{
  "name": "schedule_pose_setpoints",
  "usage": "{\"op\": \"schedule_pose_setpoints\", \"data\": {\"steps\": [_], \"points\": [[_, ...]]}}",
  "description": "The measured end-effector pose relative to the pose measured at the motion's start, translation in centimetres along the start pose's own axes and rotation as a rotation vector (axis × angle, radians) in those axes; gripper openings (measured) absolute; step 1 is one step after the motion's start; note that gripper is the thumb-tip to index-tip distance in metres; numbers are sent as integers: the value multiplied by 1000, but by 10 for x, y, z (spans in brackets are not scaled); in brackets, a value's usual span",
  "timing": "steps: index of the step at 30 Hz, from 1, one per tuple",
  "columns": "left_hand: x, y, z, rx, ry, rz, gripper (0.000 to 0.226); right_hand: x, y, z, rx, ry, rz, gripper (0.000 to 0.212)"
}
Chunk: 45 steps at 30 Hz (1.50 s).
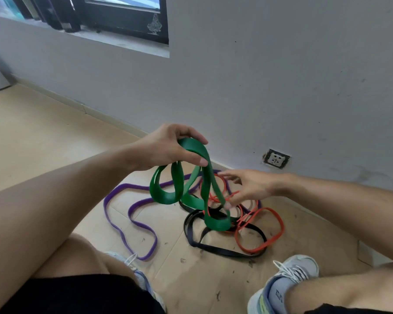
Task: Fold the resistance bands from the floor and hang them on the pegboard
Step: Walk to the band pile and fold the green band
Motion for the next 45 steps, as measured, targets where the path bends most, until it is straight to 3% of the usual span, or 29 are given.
{"op": "schedule_pose_setpoints", "data": {"steps": [3,6,16,20,27,34,39,45], "points": [[2,4,4,33,10,6,41,-2,-22,-1,230,112,-244,75],[3,5,3,28,59,11,40,-4,-37,0,320,189,-337,49],[-1,4,-5,64,169,-1,39,-3,-36,-5,371,451,-403,21],[-4,2,-9,126,103,-51,59,-11,-32,-12,310,434,-387,25],[-4,1,-6,208,-2,-38,71,-21,-33,-17,211,438,-365,30],[-2,5,-2,244,18,34,64,-33,-50,-23,177,496,-410,39],[-2,5,2,240,-20,72,64,-33,-59,-21,144,387,-386,62],[0,4,3,268,-33,47,64,-30,-60,-15,217,375,-433,33]]}}
Point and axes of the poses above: each hand's wrist, its own x-axis towards the middle knuckle, its own z-axis out of the palm, y = z × x, the point moved 1 cm from there along x, towards the middle knuckle, and after that the axes turned 13 degrees about -y, right-handed, at the moved point
